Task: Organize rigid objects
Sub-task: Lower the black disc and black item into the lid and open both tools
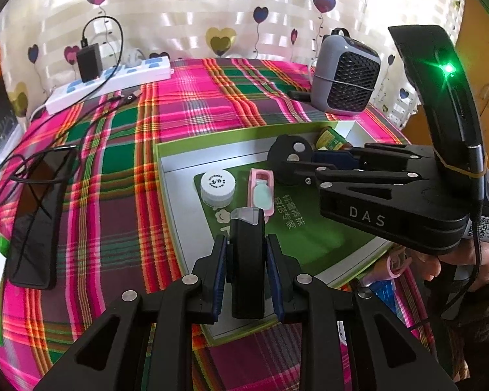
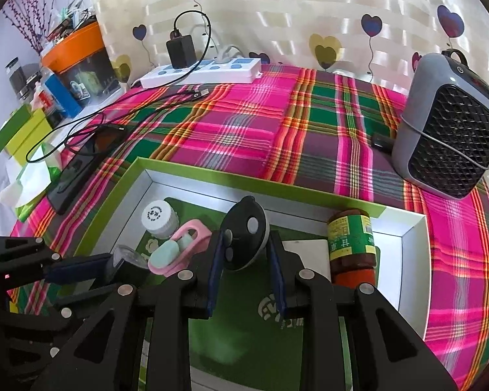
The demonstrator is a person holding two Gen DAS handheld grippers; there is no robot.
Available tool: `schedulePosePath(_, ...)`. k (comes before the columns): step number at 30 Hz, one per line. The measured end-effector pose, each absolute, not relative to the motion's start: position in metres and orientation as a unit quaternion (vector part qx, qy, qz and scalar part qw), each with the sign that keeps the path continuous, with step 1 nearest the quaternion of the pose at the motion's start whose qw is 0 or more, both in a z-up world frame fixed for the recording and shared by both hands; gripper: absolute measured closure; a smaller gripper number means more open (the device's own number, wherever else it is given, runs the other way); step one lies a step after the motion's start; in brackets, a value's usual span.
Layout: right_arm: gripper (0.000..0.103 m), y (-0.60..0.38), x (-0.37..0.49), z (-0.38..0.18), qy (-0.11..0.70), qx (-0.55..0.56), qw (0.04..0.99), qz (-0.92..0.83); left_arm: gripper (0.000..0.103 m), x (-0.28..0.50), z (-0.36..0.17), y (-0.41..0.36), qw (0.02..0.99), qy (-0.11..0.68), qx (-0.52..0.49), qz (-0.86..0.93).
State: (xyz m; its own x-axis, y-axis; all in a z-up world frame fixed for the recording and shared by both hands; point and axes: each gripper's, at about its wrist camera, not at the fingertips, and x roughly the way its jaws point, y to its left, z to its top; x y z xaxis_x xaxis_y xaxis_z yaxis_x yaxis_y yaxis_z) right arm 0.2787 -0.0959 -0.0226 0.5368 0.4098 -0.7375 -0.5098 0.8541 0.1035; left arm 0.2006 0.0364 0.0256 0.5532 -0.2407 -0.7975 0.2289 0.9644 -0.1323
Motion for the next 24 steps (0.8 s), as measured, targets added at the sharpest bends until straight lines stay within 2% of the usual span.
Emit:
schedulePosePath(19, 0.074, -0.0910, 0.2776, -0.0256, 0.413, -0.061, 0.868, 0.271, 0.080, 0.2004, 0.0258, 0.0364, 0.882, 0.455, -0.005, -0.121)
schedulePosePath(24, 0.062, -0.0910, 0.2751, -0.0248, 0.411, -0.059, 0.868, 0.272, 0.075, 0.1976, 0.0271, 0.0343, 0.883, 0.454, -0.002, -0.121)
